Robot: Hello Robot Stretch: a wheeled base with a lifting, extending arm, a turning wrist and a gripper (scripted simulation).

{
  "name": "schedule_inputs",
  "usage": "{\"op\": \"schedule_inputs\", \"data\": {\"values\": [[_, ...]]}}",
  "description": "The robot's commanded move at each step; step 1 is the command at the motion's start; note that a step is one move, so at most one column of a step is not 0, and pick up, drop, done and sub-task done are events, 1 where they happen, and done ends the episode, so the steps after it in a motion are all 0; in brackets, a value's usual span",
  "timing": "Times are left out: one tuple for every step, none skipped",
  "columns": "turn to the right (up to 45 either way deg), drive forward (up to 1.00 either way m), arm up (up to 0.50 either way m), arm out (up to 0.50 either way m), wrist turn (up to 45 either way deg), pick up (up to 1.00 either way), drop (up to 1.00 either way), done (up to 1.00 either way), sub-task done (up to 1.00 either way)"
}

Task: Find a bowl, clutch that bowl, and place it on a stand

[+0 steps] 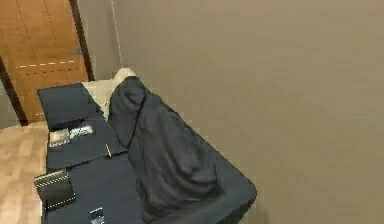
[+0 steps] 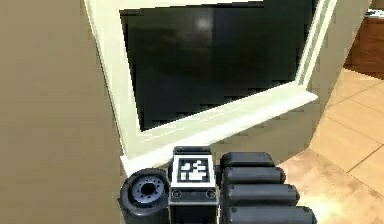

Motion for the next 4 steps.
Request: {"op": "schedule_inputs", "data": {"values": [[45.0,0.00,0.00,0.00,0.0,0.00,0.00,0.00,0.00],[42.0,0.00,0.00,0.00,0.0,0.00,0.00,0.00,0.00],[-45.0,0.00,0.00,0.00,0.0,0.00,0.00,0.00,0.00],[-45.0,0.00,0.00,0.00,0.0,0.00,0.00,0.00,0.00]]}}
